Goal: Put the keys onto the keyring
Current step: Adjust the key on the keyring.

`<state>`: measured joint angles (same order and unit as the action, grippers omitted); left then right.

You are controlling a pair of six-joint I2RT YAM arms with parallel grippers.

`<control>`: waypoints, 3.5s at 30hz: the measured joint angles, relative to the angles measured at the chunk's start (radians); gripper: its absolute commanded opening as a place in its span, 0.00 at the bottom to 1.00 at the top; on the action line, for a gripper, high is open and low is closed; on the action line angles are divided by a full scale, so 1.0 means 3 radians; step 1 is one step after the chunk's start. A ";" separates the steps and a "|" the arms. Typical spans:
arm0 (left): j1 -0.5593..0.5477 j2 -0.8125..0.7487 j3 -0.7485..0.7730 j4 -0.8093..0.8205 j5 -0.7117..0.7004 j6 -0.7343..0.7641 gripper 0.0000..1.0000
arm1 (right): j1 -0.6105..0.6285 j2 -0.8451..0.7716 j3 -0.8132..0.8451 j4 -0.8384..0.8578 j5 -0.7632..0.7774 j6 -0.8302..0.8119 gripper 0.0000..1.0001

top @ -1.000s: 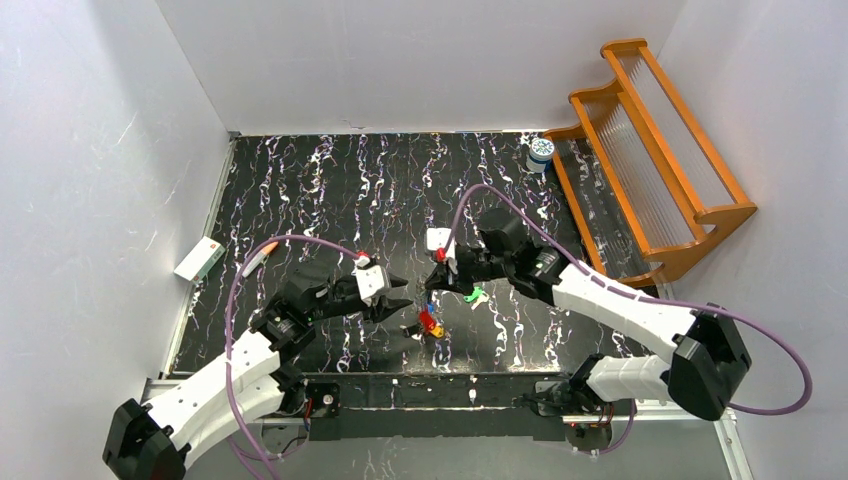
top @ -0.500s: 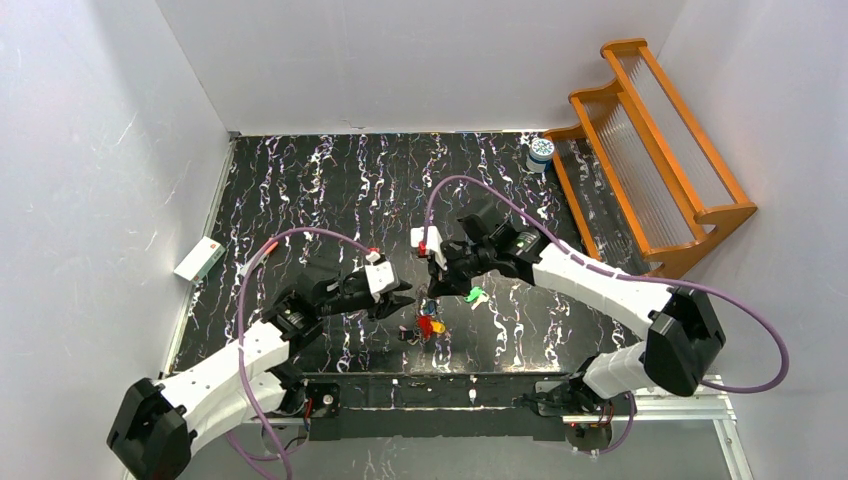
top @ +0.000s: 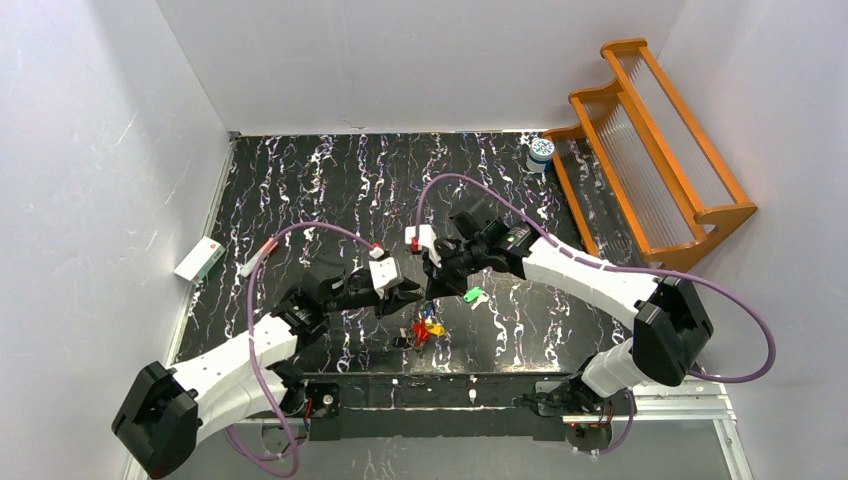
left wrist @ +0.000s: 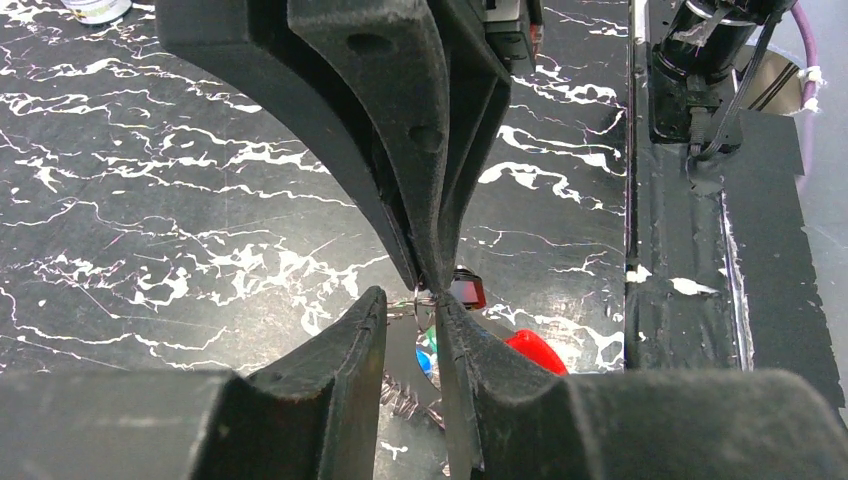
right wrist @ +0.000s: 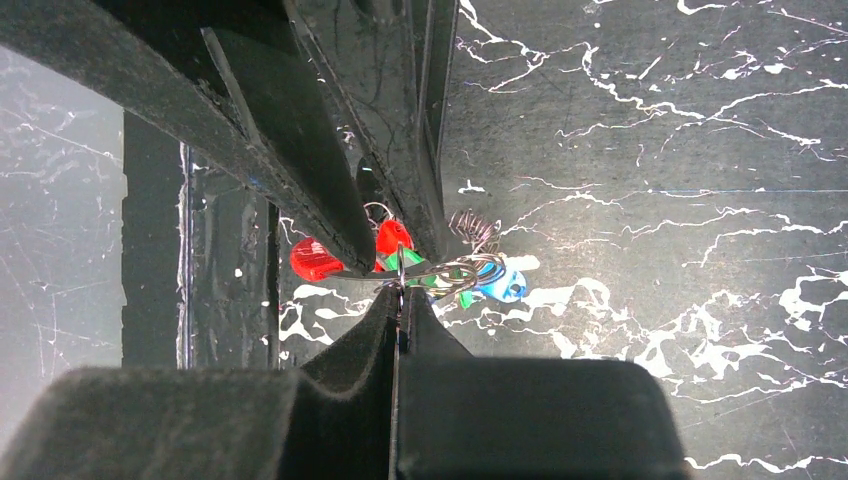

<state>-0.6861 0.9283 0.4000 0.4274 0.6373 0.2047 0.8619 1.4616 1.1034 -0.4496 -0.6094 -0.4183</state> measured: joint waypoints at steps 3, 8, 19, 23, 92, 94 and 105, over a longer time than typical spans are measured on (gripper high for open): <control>-0.0011 0.0045 -0.0011 0.0070 0.0001 -0.0031 0.22 | 0.0008 0.0000 0.0000 0.0000 0.0000 0.0001 0.01; -0.0020 0.0144 -0.0051 0.0146 -0.0005 -0.0072 0.20 | 0.0009 0.0000 0.0000 0.0000 0.0000 0.0001 0.01; -0.0039 0.0214 -0.0061 0.0151 -0.0032 -0.0086 0.00 | 0.0009 -0.0001 0.0000 0.0004 0.0004 -0.0013 0.01; -0.0039 0.0210 -0.0061 0.0160 -0.0046 -0.0088 0.00 | 0.0009 -0.0011 -0.0006 0.0018 0.0018 -0.0018 0.20; -0.0055 -0.0287 -0.0724 0.1720 0.0005 -0.0796 0.30 | -0.0357 -0.0724 -0.1325 0.2524 -0.1161 0.0707 0.01; -0.0055 -0.0296 -0.0724 0.1715 -0.0057 -0.0796 0.34 | -0.0357 -0.0724 -0.1325 0.2391 -0.1108 0.0647 0.01; -0.0055 -0.0498 -0.0721 0.1479 -0.0350 -0.0727 0.44 | -0.0357 -0.0730 -0.1091 0.1512 -0.0754 0.0228 0.01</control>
<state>-0.7025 0.7788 0.1837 0.8711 0.5323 -0.0135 0.7547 1.2427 0.7761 0.0040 -0.8356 -0.3500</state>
